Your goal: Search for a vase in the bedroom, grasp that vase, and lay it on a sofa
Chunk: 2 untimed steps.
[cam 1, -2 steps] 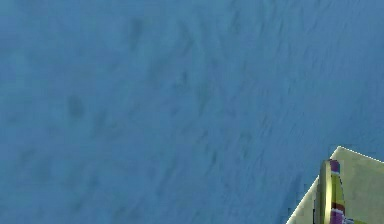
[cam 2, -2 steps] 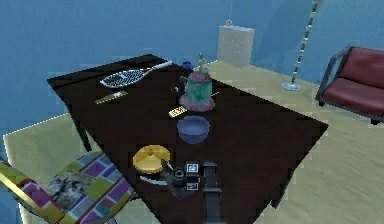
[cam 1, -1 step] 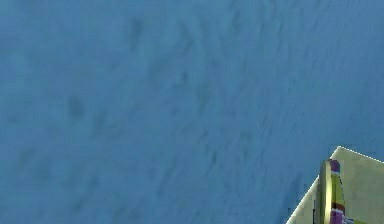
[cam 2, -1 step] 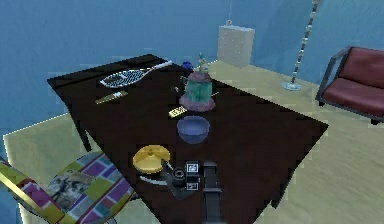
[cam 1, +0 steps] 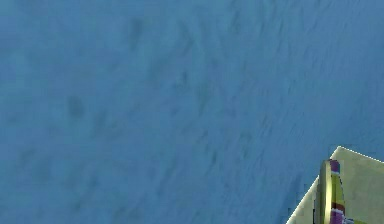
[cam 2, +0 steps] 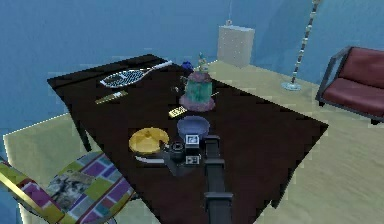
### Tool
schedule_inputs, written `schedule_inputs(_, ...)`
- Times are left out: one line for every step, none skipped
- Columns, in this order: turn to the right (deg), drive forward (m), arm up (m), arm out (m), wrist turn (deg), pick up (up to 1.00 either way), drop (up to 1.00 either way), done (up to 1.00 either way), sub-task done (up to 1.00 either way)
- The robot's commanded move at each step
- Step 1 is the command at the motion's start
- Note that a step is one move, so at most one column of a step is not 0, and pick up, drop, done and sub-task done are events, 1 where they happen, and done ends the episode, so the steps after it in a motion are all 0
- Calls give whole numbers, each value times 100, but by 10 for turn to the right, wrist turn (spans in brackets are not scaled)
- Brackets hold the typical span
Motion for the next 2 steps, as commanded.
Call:
schedule_inputs(0, 0, 20, 0, 0, 0, 0, 0, 0)
schedule_inputs(0, 0, 0, 0, -450, 0, 0, 0, 0)
